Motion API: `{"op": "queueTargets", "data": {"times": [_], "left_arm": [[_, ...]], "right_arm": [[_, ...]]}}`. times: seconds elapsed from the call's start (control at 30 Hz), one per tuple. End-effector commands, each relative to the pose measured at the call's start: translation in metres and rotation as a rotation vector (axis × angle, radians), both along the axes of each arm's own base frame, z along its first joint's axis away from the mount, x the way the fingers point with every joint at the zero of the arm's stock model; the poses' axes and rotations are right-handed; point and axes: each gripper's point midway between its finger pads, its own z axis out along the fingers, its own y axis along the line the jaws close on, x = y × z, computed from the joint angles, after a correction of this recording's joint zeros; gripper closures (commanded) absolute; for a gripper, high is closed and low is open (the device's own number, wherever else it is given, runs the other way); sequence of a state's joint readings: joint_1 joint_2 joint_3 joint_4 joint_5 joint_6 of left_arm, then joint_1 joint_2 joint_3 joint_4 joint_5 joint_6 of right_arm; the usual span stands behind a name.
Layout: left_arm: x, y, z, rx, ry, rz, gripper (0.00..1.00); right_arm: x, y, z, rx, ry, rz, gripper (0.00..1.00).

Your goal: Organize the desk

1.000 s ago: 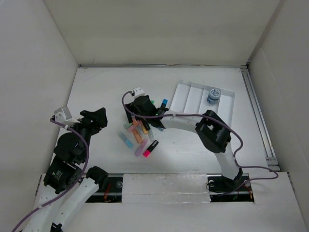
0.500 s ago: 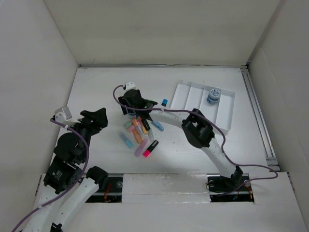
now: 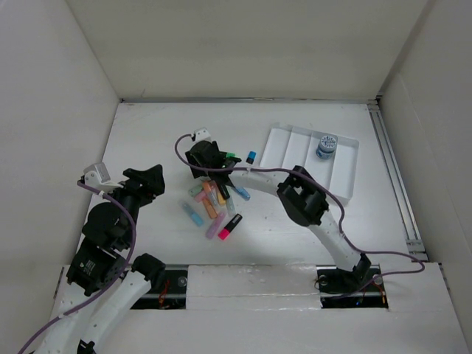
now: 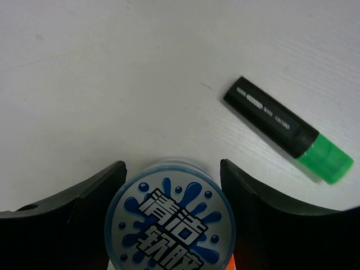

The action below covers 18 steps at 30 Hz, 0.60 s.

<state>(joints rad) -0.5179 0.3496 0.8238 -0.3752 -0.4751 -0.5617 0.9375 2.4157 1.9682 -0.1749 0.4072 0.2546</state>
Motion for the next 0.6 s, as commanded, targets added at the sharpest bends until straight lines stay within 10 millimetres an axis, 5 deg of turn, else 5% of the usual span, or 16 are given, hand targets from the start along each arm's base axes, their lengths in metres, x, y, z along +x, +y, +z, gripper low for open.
{"op": "queueTargets", "data": {"times": [0.0,0.03,0.07,0.13,0.17,0.2,0.23,0.27,0.3,0.37,0.4,0.43,0.5,0.57], "left_arm": [[0.001,-0.002,0.008,-0.011,-0.03,-0.011,0.25],[0.001,-0.002,0.008,-0.011,-0.03,-0.011,0.25],[0.001,-0.002,0.008,-0.01,-0.031,-0.01,0.25],[0.0,-0.001,0.008,-0.011,-0.033,-0.008,0.25],[-0.001,0.0,0.009,-0.012,-0.035,-0.007,0.25],[-0.002,0.0,0.009,-0.014,-0.038,-0.006,0.25],[-0.002,0.0,0.01,-0.016,-0.042,-0.006,0.25],[-0.003,0.0,0.01,-0.016,-0.042,-0.01,0.25],[-0.003,0.0,0.011,-0.019,-0.047,-0.013,0.25],[-0.003,-0.001,0.012,-0.018,-0.05,-0.016,0.25],[-0.004,-0.001,0.011,-0.018,-0.05,-0.02,0.25],[-0.005,-0.001,0.012,-0.021,-0.055,-0.022,0.25],[-0.005,-0.002,0.012,-0.02,-0.057,-0.026,0.25],[-0.005,-0.003,0.014,-0.021,-0.061,-0.032,0.25]], "right_arm": [[-0.001,0.016,0.108,0.272,-0.14,0.003,0.55],[-0.009,0.015,0.111,0.301,-0.131,0.025,0.55],[-0.013,0.014,0.164,0.427,-0.187,0.03,0.55],[-0.022,0.006,0.195,0.519,-0.214,0.058,0.55],[-0.024,-0.005,0.196,0.559,-0.218,0.046,0.55],[-0.034,-0.017,0.228,0.612,-0.248,0.051,0.55],[-0.027,-0.035,0.234,0.627,-0.264,0.014,0.56],[-0.029,-0.05,0.22,0.618,-0.249,-0.01,0.56],[-0.031,-0.07,0.238,0.643,-0.274,-0.036,0.55],[-0.016,-0.113,0.23,0.629,-0.277,-0.139,0.56],[-0.016,-0.133,0.203,0.592,-0.241,-0.175,0.58],[-0.017,-0.155,0.208,0.597,-0.241,-0.212,0.59],[-0.008,-0.213,0.171,0.544,-0.209,-0.364,0.59],[-0.004,-0.27,0.163,0.518,-0.215,-0.488,0.59]]}}
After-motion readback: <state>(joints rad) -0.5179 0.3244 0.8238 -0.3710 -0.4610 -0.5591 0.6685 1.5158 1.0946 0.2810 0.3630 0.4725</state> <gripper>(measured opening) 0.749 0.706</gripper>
